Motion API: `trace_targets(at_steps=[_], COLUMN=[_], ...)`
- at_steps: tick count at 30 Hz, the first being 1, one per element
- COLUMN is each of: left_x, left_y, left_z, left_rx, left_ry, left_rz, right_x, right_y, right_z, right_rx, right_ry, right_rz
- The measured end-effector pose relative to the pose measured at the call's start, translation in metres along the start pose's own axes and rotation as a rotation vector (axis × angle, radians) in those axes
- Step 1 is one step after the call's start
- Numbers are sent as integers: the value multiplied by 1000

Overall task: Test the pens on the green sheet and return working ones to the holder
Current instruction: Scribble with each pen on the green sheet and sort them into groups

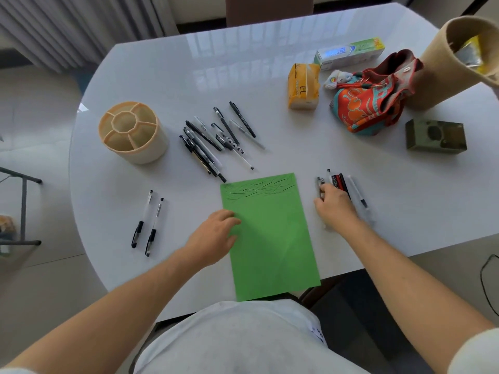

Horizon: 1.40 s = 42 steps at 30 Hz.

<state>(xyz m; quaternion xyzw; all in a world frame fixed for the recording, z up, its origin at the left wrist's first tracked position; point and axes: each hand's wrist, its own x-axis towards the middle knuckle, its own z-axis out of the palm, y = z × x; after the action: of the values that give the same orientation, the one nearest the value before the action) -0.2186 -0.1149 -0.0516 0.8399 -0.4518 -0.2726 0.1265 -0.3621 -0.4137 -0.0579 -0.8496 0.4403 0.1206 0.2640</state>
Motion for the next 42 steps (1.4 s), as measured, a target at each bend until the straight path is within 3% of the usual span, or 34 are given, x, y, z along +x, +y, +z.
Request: trace_targets(at_steps=[4, 7, 12, 20, 22, 25, 28, 32, 34, 36, 39, 42], left_x=[-12, -13, -14, -27, -29, -26, -22, -10, -3, 1, 0, -3], left_y=[-12, -14, -15, -18, -19, -19, -17, -6, 1, 9, 24, 31], left_z=[12, 15, 14, 19, 19, 15, 7, -7, -13, -13, -9, -9], left_rx=[101, 96, 83, 56, 55, 2, -219, -657, -834, -837, -759, -726], left_ry=[-47, -46, -84, -65, -41, -44, 12, 111, 43, -104, -283, -340], left_rz=[28, 26, 11, 7, 15, 12, -68, -244, -272, -240, -185, -173], right_x=[6, 7, 27, 56, 56, 42, 10, -42, -64, -80, -89, -90], right_y=[0, -27, -113, -161, -154, -135, -106, -63, -48, -40, -33, -30], right_z=[-2, 4, 30, 59, 57, 44, 25, 7, 5, 9, 18, 23], right_rx=[-190, -145, 89, -76, 34, 416, 829, 1093, 1148, 1206, 1294, 1411], right_ry=[91, 162, 117, 82, 91, 88, 52, -94, -197, -266, -244, -211], right_rz=[-23, -132, -300, -261, -244, -181, -89, -94, -107, -108, -70, 3])
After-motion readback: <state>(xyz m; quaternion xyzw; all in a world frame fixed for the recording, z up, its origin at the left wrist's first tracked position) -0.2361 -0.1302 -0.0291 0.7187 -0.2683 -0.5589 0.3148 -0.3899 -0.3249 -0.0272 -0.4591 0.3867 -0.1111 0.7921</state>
